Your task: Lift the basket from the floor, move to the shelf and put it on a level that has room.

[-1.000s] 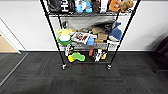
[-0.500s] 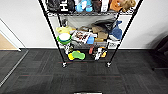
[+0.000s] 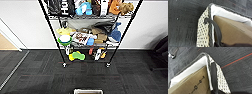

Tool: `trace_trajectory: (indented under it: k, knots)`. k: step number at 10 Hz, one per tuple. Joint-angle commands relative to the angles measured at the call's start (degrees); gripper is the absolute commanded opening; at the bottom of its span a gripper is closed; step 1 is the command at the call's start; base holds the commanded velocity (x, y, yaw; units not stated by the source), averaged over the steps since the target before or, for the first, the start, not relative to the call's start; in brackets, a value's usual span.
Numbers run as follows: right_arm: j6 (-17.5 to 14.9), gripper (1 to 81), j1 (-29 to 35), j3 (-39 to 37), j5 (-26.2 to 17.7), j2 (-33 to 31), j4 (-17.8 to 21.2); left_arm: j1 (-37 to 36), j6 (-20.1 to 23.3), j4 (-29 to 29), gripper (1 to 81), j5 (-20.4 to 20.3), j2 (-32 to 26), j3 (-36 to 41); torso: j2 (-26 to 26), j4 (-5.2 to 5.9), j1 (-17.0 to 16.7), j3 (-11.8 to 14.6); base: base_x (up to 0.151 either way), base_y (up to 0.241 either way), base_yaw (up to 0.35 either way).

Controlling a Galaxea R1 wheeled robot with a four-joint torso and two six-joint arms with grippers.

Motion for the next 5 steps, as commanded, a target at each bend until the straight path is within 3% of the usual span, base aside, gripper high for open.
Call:
trace_trajectory:
  k: [1, 5]
  knots:
    - [1.29, 1.0, 5.62, 2.41, -3.20, -0.01, 2.22, -5.52, -0.44, -2.48, 1.0, 4.21, -0.37, 2.08, 5.60, 0.00, -3.61, 4.47, 0.000, 0.000, 0.000]
    - [1.38, 1.0, 6.67, 4.96, -2.93, -0.70, 2.48, -6.13, -0.45, -2.48, 1.0, 4.21, -1.24, 4.71, 13.49, 0.00, -8.76, 9.90, 0.000, 0.000, 0.000]
